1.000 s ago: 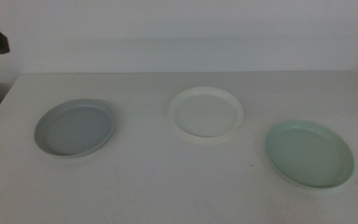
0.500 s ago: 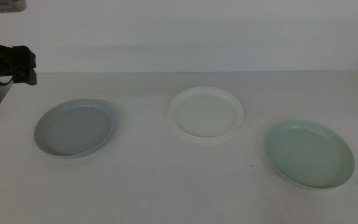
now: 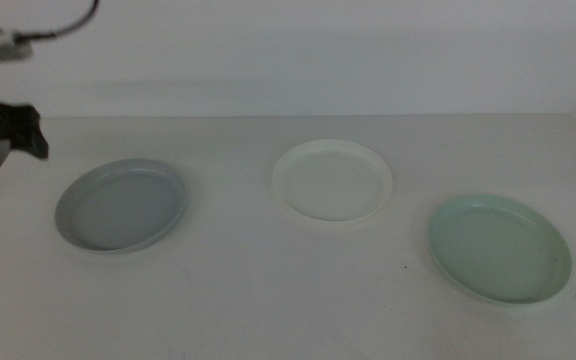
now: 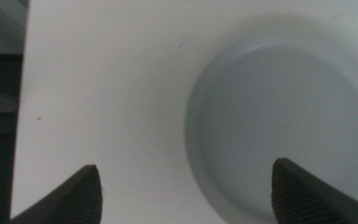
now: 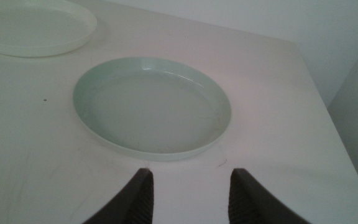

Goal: Stack the three bowls on top of each other.

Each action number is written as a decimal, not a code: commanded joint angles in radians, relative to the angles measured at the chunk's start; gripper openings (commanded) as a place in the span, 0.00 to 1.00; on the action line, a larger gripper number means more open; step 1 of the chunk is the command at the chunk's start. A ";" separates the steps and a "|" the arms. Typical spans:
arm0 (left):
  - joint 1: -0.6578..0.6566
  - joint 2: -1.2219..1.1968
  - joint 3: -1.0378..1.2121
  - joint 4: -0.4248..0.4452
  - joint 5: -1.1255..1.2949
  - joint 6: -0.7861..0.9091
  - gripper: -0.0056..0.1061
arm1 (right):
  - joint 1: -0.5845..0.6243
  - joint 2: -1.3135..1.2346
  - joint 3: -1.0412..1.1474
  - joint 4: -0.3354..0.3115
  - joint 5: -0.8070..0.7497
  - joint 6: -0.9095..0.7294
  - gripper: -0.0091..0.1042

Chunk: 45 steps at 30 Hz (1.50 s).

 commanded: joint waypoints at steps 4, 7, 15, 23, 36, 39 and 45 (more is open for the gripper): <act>0.000 0.097 -0.034 -0.057 -0.118 0.091 0.99 | -0.005 -0.028 -0.006 -0.011 -0.070 -0.012 0.37; 0.000 0.162 -0.034 -0.113 -0.144 0.125 0.99 | -0.005 -0.028 -0.006 -0.011 -0.070 -0.012 0.37; 0.000 0.266 -0.034 -0.200 -0.159 0.185 0.78 | -0.005 -0.028 -0.006 -0.011 -0.070 -0.012 0.37; 0.002 0.293 -0.034 -0.214 -0.139 0.181 0.18 | -0.005 -0.028 -0.006 -0.011 -0.070 -0.012 0.37; -0.009 -0.029 0.133 -0.305 0.022 0.183 0.05 | -0.005 -0.028 -0.006 -0.011 -0.070 -0.012 0.37; -0.058 -0.153 0.263 -0.344 -0.032 0.180 0.05 | -0.005 -0.028 -0.006 -0.011 -0.070 -0.012 0.37; -0.259 -0.258 0.423 -0.355 -0.097 0.074 0.05 | -0.005 -0.028 -0.006 -0.011 -0.070 -0.012 0.37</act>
